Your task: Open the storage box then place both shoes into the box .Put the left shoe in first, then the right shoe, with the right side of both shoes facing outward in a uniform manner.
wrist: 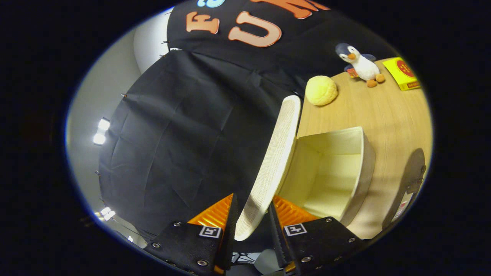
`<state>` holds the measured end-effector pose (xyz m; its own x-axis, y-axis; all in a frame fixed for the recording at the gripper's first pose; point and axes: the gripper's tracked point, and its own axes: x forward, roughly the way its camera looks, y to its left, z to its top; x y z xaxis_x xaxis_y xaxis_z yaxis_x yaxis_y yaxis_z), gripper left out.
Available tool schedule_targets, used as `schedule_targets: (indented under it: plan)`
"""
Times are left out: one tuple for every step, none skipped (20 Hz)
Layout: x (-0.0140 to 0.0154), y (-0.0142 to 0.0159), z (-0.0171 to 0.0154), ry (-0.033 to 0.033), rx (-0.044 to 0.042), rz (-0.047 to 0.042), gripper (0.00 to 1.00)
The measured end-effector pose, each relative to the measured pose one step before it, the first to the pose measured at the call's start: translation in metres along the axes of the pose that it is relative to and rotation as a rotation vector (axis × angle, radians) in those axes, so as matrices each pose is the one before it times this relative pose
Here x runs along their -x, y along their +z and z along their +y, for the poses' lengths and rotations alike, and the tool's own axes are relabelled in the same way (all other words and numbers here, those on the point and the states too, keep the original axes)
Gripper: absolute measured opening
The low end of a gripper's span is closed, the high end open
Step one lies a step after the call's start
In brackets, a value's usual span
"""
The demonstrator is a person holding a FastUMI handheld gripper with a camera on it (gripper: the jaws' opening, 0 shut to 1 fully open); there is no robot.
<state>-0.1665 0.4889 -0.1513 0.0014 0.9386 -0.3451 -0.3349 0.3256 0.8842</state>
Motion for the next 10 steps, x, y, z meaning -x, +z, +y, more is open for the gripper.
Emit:
schedule_targets:
  plan:
    - [-0.00773, 0.00151, 0.00716, -0.00308, 0.02852, 0.00589, 0.44]
    - [-0.00763, 0.00034, 0.00514, 0.00107, 0.01757, 0.01131, 0.43]
    - [-0.00856, -0.00169, 0.01608, 0.00516, 0.01098, 0.00252, 0.40]
    - [-0.00993, 0.00129, 0.00631, -0.00919, 0.01064, 0.00494, 0.39]
    - [-0.00847, 0.00036, 0.00409, -0.00759, 0.00823, 0.00834, 0.34]
    - [-0.00951, -0.00115, 0.00840, 0.00100, 0.00149, 0.00594, 0.32]
    - [-0.00937, -0.00018, 0.00673, 0.00667, -0.00457, 0.00591, 0.27]
    - [-0.01084, 0.00203, 0.00486, 0.00066, 0.00022, 0.00300, 0.26]
    - [-0.01121, 0.00079, 0.00396, -0.00302, 0.00594, 0.00613, 0.24]
    - [-0.00903, 0.00142, 0.00768, -0.00158, 0.01021, 0.00672, 0.24]
